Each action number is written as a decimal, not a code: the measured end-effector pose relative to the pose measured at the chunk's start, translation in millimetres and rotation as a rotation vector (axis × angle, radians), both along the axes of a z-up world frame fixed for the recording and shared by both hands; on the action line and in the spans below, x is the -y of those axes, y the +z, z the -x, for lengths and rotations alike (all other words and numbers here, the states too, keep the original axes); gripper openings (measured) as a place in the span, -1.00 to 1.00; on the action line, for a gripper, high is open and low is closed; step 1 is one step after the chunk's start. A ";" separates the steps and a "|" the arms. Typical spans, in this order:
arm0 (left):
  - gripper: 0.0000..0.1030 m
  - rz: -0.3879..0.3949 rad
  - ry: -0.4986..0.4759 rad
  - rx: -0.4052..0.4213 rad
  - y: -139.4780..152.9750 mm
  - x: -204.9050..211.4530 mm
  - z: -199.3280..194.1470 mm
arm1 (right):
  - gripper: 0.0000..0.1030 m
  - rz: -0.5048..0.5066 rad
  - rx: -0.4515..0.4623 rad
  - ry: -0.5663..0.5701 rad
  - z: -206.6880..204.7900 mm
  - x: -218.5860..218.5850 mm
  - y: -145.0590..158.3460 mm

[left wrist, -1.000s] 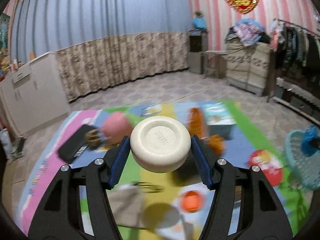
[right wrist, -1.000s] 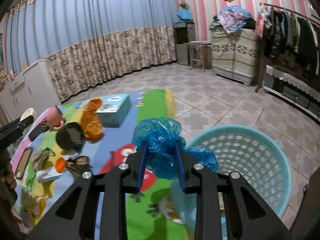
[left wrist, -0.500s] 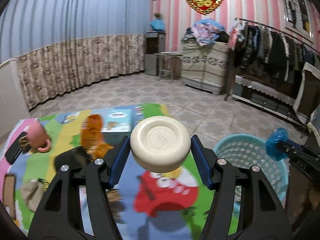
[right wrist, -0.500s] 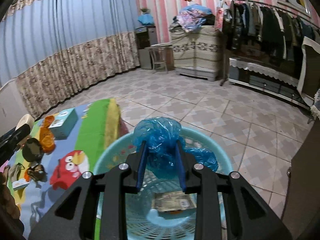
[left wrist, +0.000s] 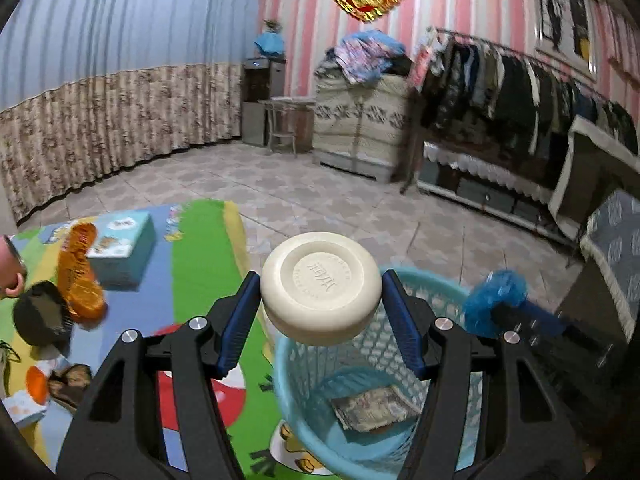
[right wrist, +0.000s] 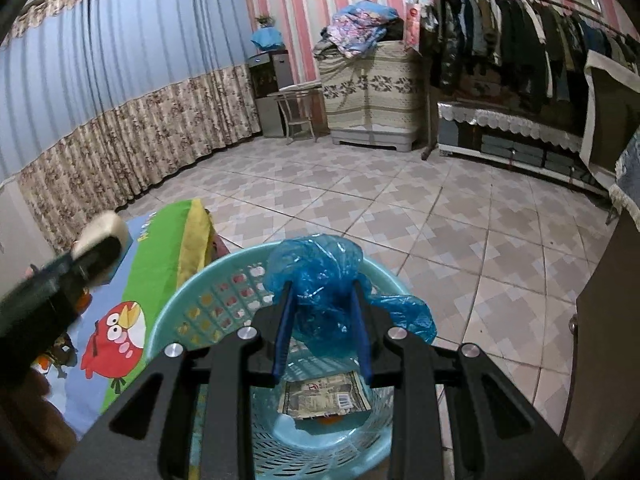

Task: Collect trash
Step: 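Carry the soap and blue bag over the basket and release both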

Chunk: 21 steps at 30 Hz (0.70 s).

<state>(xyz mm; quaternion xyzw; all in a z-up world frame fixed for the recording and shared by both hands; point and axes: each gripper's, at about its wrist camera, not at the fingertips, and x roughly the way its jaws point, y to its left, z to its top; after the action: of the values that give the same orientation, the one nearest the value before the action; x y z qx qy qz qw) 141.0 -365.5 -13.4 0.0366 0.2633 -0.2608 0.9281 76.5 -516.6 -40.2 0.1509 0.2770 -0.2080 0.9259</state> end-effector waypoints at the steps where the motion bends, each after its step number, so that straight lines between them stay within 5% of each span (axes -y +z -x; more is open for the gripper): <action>1: 0.18 -0.018 -0.003 -0.017 -7.3 4.2 -1.0 | -0.46 -0.006 -0.005 -0.016 0.4 2.4 -2.3; 13: 0.18 -0.094 -0.085 -0.085 -37.1 23.2 -22.0 | -0.46 -0.038 -0.051 -0.053 -8.1 5.7 -17.9; 21: 0.58 -0.111 -0.042 -0.035 -31.0 15.9 -16.5 | -0.46 -0.026 -0.059 -0.044 -11.5 -0.2 -20.0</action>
<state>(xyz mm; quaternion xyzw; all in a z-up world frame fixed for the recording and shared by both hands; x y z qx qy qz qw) 157.5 -381.4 -44.3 0.0889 0.2927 -0.2660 0.9142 88.0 -516.3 -60.1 0.1630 0.3035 -0.2289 0.9105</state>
